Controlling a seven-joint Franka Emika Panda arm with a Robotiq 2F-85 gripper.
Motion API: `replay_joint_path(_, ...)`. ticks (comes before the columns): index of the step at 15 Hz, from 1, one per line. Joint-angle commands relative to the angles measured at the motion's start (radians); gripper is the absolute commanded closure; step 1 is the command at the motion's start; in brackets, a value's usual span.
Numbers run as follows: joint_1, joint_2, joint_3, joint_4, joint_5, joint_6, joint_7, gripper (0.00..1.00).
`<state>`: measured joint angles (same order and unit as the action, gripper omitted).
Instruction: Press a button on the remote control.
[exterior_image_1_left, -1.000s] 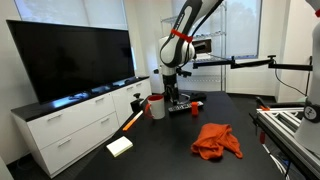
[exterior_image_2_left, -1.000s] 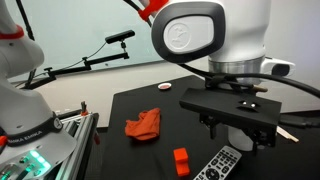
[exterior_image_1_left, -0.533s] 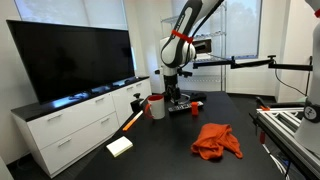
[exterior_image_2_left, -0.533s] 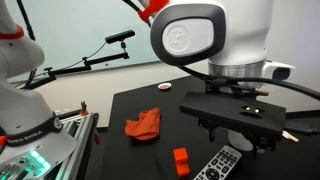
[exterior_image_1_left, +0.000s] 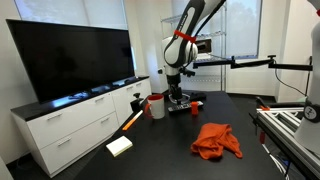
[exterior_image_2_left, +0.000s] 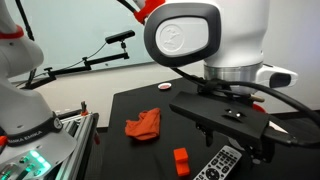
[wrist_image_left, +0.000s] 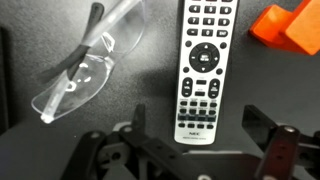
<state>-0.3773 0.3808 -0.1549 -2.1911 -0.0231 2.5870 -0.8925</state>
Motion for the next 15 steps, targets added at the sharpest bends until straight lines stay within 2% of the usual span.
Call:
replay_joint_path(1, 0.026, -0.046, -0.024, -0.024, -0.045, -0.018, 0.079, 0.25)
replay_joint_path(2, 0.031, -0.049, -0.026, -0.028, -0.05, -0.017, 0.095, 0.25)
replay_joint_path(9, 0.05, -0.061, -0.022, -0.048, -0.083, -0.024, 0.164, 0.82)
replay_joint_path(11, 0.053, -0.06, -0.022, -0.047, -0.084, -0.028, 0.174, 0.96)
replay_joint_path(12, 0.053, -0.061, -0.022, -0.046, -0.084, -0.031, 0.178, 1.0)
replay_joint_path(15, 0.042, -0.051, -0.014, -0.035, -0.07, -0.043, 0.17, 1.0)
